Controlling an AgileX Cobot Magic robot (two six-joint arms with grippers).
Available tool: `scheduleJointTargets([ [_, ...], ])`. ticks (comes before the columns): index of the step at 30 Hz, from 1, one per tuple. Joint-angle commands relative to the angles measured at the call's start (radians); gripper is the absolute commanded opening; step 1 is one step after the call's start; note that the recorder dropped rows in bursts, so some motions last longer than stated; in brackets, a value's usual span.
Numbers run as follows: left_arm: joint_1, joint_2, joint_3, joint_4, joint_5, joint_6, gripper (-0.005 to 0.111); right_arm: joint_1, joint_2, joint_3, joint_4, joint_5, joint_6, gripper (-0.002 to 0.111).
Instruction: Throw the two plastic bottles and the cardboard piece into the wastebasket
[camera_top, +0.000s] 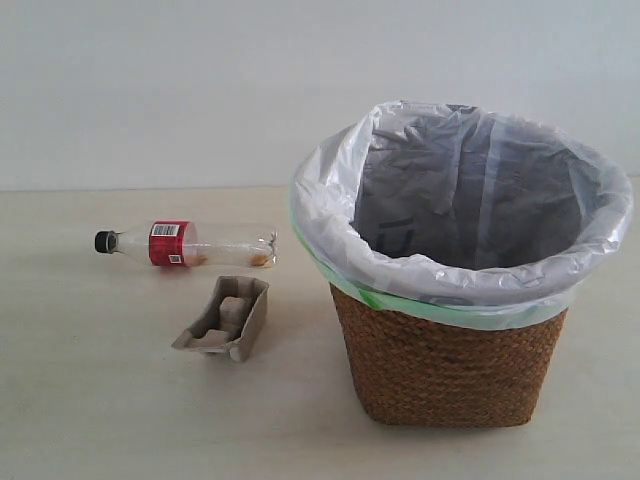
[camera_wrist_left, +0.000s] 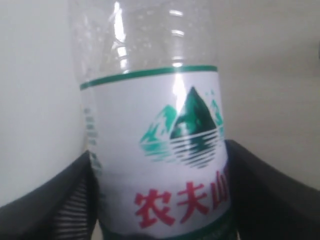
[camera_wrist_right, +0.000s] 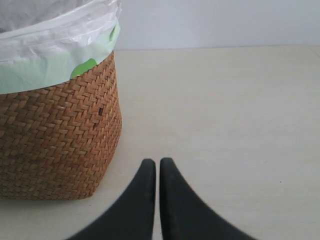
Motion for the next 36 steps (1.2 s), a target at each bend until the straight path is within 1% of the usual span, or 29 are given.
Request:
scheduleJointTargets([
  [1,0.0,0.041,-0.006,-0.279,-0.032,0.11,0.004,-0.006,-0.005,-0.001,0.0,-0.008,-0.004,0.0],
  [2,0.0,0.054,-0.006,-0.348,-0.034,0.148,0.004,-0.006,-0.005,-0.001,0.0,-0.008,-0.004,0.0],
  [3,0.0,0.064,-0.006,-0.46,-0.039,0.224,0.004,-0.006,-0.005,-0.001,0.0,-0.008,-0.004,0.0],
  [5,-0.013,0.076,-0.006,-0.738,-0.037,0.468,0.004,-0.006,-0.005,-0.001,0.0,-0.008,-0.004,0.0],
  [6,-0.025,0.081,-0.006,-0.935,-0.013,0.627,0.004,-0.006,-0.005,-0.001,0.0,-0.008,-0.004,0.0],
  [7,-0.041,0.086,-0.006,-1.163,0.021,0.794,0.004,-0.006,-0.005,-0.001,0.0,-0.008,-0.004,0.0],
  [8,-0.056,0.09,-0.006,-1.407,0.057,0.906,0.005,-0.006,-0.005,-0.001,0.0,-0.008,-0.004,0.0],
  [9,-0.075,0.093,-0.008,-1.638,0.109,1.033,0.009,-0.006,-0.005,-0.001,0.0,-0.008,-0.004,0.0],
  [10,-0.103,0.093,-0.013,-1.822,0.15,1.133,0.018,-0.006,-0.005,-0.001,0.0,-0.008,-0.004,0.0],
  [11,-0.126,0.093,-0.023,-1.927,0.16,1.184,0.028,-0.006,-0.005,-0.001,0.0,-0.008,-0.004,0.0],
  [12,-0.142,0.093,-0.043,-1.999,0.145,1.203,0.045,-0.006,-0.005,-0.001,0.0,-0.008,-0.004,0.0],
  [14,-0.176,0.093,-0.091,-2.007,0.095,1.169,0.085,-0.006,-0.005,-0.001,0.0,-0.008,-0.004,0.0],
  [15,-0.19,0.093,-0.106,-1.99,0.099,1.166,0.103,-0.006,-0.005,-0.001,0.0,-0.008,-0.004,0.0],
  [16,-0.2,0.093,-0.111,-1.973,0.117,1.168,0.109,-0.006,-0.005,-0.001,0.0,-0.008,-0.004,0.0],
  [19,-0.219,0.093,-0.114,-1.896,0.159,1.171,0.105,-0.006,-0.005,-0.001,0.0,-0.008,-0.004,0.0],
  [22,-0.219,0.093,-0.114,-1.839,0.168,1.143,0.103,-0.006,-0.005,-0.001,0.0,-0.008,-0.004,0.0],
  [27,-0.219,0.093,-0.114,-1.839,0.143,1.134,0.101,-0.006,-0.005,-0.001,0.0,-0.008,-0.004,0.0],
  [29,-0.219,0.093,-0.114,-1.821,0.143,1.102,0.1,-0.006,-0.005,-0.001,0.0,-0.008,-0.004,0.0],
  [30,-0.219,0.093,-0.114,-1.769,0.157,1.079,0.098,-0.006,-0.005,-0.001,0.0,-0.008,-0.004,0.0],
  [31,-0.219,0.091,-0.114,-1.668,0.168,1.023,0.096,-0.006,-0.005,-0.001,0.0,-0.008,-0.004,0.0],
  [33,-0.219,0.091,-0.109,-1.344,0.155,0.886,0.094,-0.006,-0.005,-0.001,0.0,-0.008,-0.004,0.0],
  [34,-0.219,0.096,-0.093,-1.125,0.155,0.742,0.093,-0.006,-0.005,-0.001,0.0,-0.008,-0.004,0.0],
  [36,-0.219,0.112,-0.043,-0.939,0.162,0.585,0.093,-0.006,-0.005,-0.001,0.0,-0.008,-0.004,0.0],
])
